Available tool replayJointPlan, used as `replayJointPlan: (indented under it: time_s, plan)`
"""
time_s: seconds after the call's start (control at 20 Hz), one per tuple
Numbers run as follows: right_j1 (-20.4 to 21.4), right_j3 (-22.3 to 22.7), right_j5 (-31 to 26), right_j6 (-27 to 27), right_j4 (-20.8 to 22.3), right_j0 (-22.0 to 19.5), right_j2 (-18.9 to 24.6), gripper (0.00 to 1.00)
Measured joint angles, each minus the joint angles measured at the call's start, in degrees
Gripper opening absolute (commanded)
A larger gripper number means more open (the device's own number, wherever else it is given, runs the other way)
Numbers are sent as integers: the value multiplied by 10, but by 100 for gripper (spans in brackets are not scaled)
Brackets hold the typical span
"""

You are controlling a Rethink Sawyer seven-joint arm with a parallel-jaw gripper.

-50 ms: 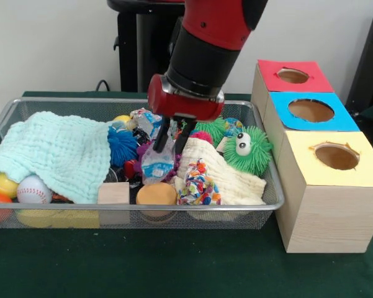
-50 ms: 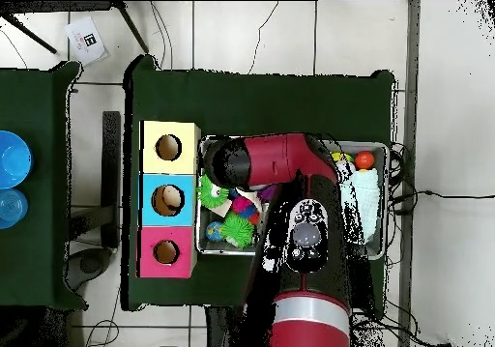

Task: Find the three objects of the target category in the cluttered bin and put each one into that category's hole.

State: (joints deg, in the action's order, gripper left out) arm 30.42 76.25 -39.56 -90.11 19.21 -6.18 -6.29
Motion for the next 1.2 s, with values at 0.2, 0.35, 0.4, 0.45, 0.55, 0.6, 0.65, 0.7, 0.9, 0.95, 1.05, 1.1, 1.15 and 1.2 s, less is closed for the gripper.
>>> replayJointPlan:
  time_s: [0.2,0.35,0.4,0.45,0.55,0.6,0.65,0.7,0.9,0.95,1.05,1.1,1.15,1.2]
  plan:
    - [16,9,0,0,-3,-1,2,0]
    - [25,13,0,0,-7,-3,6,0]
    - [28,16,0,0,-9,-5,8,0]
    - [34,20,0,0,-12,-8,13,0]
    - [42,27,0,0,-18,-13,20,0]
    - [54,40,0,0,-29,-25,35,0]
    - [58,44,0,0,-33,-28,39,0]
    - [61,48,0,0,-37,-32,44,0]
    - [82,73,0,0,-54,-54,70,0]
    - [93,87,0,0,-63,-66,85,0]
    - [102,99,0,0,-70,-76,97,0]
    - [112,112,0,0,-80,-88,112,0]
    - [115,117,0,0,-84,-92,118,0]
    - [123,126,0,0,-92,-101,130,0]
